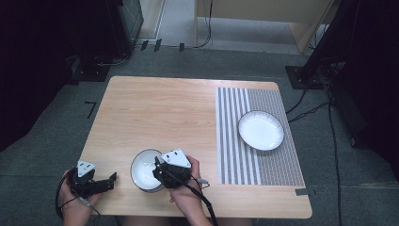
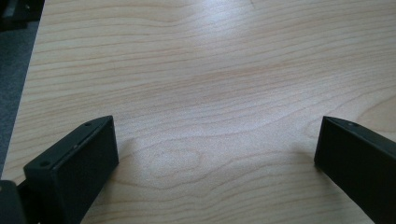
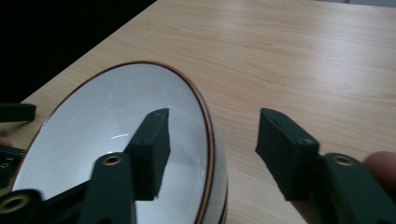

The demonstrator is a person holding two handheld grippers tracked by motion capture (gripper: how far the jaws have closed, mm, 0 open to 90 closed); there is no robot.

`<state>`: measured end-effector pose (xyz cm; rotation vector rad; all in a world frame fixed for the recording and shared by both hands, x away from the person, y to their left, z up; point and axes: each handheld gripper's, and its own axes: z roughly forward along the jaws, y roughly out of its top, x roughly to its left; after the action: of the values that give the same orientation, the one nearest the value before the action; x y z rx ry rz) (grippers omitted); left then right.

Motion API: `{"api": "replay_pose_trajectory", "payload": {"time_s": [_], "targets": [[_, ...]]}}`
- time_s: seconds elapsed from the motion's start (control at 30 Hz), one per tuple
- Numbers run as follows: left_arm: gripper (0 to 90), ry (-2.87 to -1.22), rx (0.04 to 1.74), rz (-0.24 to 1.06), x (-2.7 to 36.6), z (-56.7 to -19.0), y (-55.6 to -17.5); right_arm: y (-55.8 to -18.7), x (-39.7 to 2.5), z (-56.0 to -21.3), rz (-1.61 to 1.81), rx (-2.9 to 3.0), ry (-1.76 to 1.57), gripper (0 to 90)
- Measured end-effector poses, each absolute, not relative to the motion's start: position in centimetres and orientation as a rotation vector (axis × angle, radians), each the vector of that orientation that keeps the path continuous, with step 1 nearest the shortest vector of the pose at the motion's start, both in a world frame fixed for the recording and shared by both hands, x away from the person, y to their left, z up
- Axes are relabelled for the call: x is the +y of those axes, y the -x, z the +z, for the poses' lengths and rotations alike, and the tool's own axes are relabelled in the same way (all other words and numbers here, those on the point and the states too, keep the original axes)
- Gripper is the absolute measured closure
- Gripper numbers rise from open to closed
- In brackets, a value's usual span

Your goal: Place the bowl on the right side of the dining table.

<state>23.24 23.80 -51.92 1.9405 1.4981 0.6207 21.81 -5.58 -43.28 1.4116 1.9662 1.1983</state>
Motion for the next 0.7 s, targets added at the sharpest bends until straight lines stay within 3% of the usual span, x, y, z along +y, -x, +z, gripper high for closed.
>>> {"api": "replay_pose_trajectory", "payload": {"time_s": [0.07, 0.3, 0.43, 0.7], "targets": [[0.0, -1.940, 1.498, 0.621, 23.79, -51.92, -23.24, -21.94, -5.32, -43.56, 1.208, 1.989, -1.411, 56.2], [0.0, -1.939, 1.498, 0.620, 23.78, -51.93, -23.24, -22.40, -5.35, -43.92, 1.215, 2.011, -1.456, 66.4], [0.0, -1.939, 1.498, 0.620, 23.77, -51.93, -23.25, -22.58, -5.61, -44.10, 1.197, 1.994, -1.469, 78.1], [0.0, -1.941, 1.496, 0.620, 23.78, -51.92, -23.27, -22.32, -5.57, -44.23, 1.172, 1.985, -1.424, 83.3]]}}
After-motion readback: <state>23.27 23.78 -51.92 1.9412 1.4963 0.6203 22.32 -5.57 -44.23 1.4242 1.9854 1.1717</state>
